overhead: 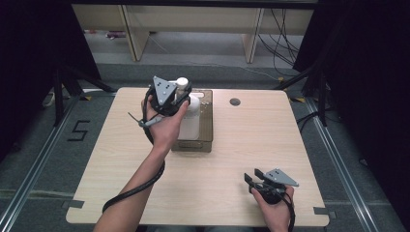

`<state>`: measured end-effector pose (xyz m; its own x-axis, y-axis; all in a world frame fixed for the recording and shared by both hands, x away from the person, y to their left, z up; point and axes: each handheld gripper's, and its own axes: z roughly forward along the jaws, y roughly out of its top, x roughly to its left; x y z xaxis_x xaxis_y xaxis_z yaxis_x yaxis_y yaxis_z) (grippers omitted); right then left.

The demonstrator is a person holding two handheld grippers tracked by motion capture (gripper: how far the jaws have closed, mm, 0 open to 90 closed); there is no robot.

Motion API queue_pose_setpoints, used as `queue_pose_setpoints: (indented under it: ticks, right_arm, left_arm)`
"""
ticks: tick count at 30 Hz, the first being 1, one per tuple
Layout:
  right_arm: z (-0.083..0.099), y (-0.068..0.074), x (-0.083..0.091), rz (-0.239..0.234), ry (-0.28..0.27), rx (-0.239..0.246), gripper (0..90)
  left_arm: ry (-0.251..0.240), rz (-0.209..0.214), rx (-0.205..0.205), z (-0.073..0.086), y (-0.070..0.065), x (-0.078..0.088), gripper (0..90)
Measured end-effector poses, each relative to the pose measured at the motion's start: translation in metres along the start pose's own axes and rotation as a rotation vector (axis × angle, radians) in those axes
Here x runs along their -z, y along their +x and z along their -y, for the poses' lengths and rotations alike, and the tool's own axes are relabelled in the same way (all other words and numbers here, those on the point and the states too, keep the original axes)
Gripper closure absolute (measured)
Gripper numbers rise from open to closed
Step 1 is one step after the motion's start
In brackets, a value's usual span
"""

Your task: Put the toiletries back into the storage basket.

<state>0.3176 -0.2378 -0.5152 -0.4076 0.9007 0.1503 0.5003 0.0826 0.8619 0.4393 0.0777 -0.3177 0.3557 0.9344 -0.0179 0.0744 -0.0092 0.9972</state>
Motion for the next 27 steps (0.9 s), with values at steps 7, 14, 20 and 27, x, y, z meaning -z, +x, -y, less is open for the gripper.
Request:
queue_pose_setpoints:
  ticks: [7, 14, 20, 27]
  right_arm:
    - [0.0, 0.0, 0.0, 0.001, 0.006, 0.003, 52.2]
    - [0.0, 0.0, 0.001, -0.003, 0.012, -0.002, 52.2]
    - [0.0, 0.0, 0.0, -0.001, 0.005, 0.003, 52.2]
    - [-0.001, 0.001, 0.002, 0.007, 0.022, 0.001, 52.2]
  left_arm:
    - [0.003, 0.0, -0.003, 0.002, 0.0, 0.0, 59.0]
    - [0.012, -0.001, 0.001, 0.007, 0.0, 0.001, 59.0]
    - [0.018, -0.002, -0.004, 0.01, 0.0, 0.001, 59.1]
    - [0.027, 0.0, -0.004, 0.015, 0.0, 0.002, 59.0]
